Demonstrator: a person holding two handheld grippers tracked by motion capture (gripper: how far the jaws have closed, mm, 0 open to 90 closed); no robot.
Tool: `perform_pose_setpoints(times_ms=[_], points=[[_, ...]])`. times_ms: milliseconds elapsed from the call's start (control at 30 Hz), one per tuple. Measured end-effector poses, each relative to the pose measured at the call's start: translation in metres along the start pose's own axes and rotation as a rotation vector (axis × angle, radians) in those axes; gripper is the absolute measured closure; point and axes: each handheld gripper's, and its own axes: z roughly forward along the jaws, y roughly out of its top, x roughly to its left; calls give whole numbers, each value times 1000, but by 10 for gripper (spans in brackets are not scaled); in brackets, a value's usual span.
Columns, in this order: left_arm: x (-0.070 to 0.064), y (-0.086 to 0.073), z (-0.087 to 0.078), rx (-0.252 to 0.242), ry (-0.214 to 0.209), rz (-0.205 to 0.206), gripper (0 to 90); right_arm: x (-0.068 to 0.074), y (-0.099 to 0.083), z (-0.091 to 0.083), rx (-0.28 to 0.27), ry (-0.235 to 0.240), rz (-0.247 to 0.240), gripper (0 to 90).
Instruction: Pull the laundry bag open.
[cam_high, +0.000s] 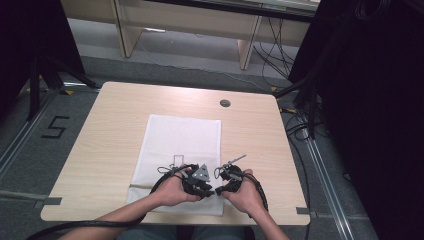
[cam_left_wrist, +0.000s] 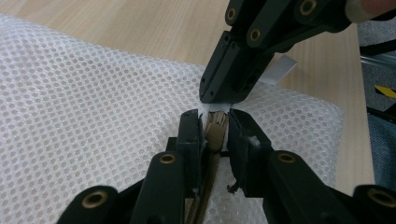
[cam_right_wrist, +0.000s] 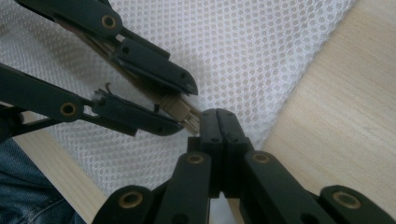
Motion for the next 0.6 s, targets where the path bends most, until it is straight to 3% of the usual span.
perform_pose_setpoints(times_ms=[133,167,200,367,433,600], points=[[-3,0,0,-4,13,29,783,-1,0,0,-5,5,-4,900],[-2,1,-2,10,19,65,794,0,0,0,0,7,4,900],[-4,1,-1,6,20,58,801,-1,0,0,-2,6,1,900],[-7,4,-3,10,30,99,811,-2,0,0,-9,15,-9,900],[-7,3,-3,8,30,79,811,0,-1,-1,8,22,27,900],[-6,2,-1,8,21,60,812,-2,-1,-1,-4,16,12,900]])
